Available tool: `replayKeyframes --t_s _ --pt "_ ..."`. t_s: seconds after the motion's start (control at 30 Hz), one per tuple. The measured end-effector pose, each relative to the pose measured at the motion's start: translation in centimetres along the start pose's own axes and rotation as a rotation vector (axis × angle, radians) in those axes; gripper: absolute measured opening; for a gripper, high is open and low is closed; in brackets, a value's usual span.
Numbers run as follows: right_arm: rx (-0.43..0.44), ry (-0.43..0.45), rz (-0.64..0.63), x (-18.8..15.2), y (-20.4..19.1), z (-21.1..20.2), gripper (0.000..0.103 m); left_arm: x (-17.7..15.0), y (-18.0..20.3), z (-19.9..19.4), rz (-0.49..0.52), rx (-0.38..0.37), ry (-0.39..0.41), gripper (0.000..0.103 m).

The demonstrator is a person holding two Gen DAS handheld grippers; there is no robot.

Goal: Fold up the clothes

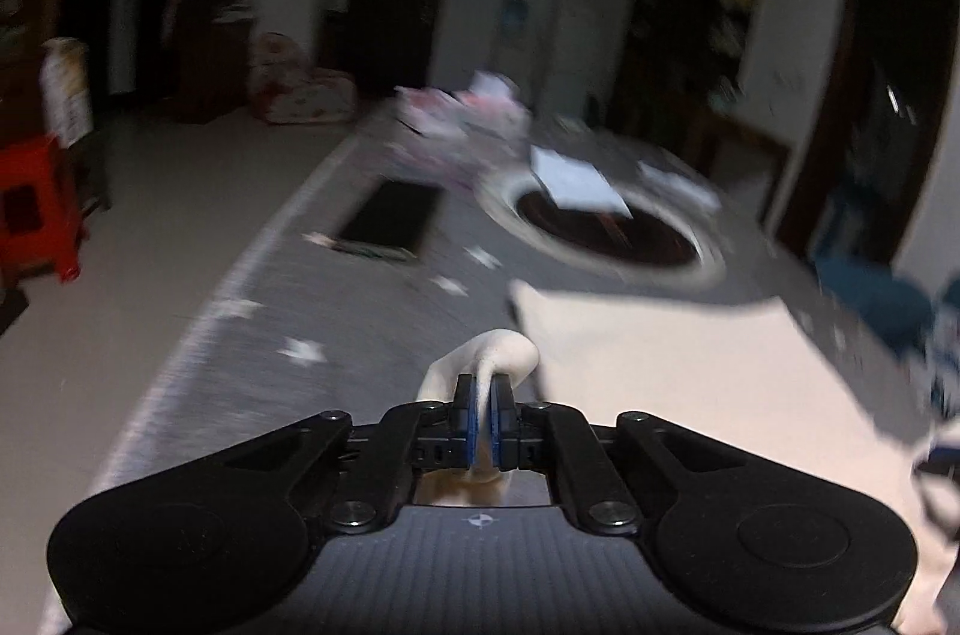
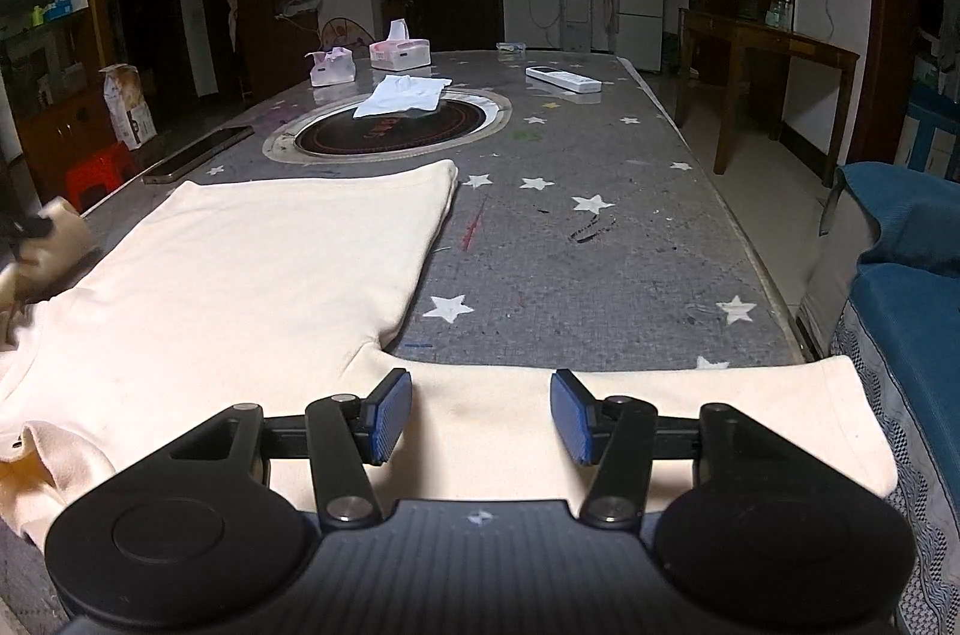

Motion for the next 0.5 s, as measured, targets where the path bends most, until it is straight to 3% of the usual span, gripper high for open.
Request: replayKeyframes --t_s 0.23,0.5 --pt "0.008 0.001 -0.011 0.1 -0.4 -0.1 0.052 0.6 -6.4 -3.7 -0.103 0.121 0.064 0.005" --pt "0.009 -0.002 -0.032 0.5 -0.9 -0.2 0.052 -2.6 -10.5 -6.0 -0.122 0.222 0.004 0.005"
Point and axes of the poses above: each gripper's, at about its wrist camera, not at the fingertips, and z roughly the way its jaws point, y to its right, x to its top, the point moved 8 cm from there along z, roughly the way its jaws point, and after that the axes turned 9 degrees about y, right-handed, at the moved point
